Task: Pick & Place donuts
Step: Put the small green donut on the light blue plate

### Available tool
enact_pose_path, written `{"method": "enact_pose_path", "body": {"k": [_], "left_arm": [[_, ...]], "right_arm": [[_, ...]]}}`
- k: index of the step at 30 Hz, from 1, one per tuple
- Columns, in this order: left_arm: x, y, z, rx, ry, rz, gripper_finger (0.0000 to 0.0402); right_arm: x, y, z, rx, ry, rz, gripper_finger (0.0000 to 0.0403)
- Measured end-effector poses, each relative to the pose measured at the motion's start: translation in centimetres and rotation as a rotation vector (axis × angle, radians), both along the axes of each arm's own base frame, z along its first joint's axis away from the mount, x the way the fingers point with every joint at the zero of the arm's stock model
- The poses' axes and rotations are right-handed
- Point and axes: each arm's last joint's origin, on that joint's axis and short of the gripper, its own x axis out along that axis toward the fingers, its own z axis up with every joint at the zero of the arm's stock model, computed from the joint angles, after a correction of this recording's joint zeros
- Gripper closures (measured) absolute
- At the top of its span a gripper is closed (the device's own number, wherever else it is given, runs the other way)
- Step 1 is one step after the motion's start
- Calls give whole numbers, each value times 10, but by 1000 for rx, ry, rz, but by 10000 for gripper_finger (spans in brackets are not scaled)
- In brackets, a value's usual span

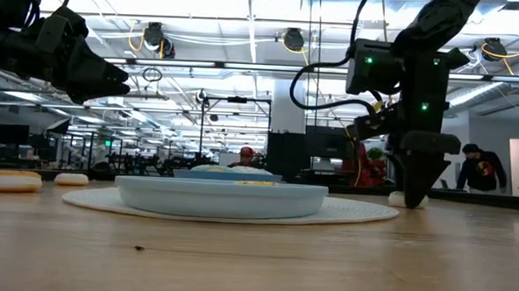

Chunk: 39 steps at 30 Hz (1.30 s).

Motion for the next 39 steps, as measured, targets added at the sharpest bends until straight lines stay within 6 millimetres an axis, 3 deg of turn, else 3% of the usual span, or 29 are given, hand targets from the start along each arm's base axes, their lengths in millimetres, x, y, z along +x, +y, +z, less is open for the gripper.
{"method": "enact_pose_path", "body": {"k": [9, 25, 34, 39], "left_arm": [[0, 0, 0, 0, 0, 0, 167], [0, 0, 0, 0, 0, 0, 167], [0, 0, 0, 0, 0, 0, 167], [0, 0, 0, 0, 0, 0, 167]], "right_arm": [[-1, -9, 0, 0, -7, -34, 131], [2, -10, 2, -3, -14, -33, 229], [18, -11, 7, -12, -168, -33, 243], [30, -9, 11, 80, -310, 0, 243]]}}
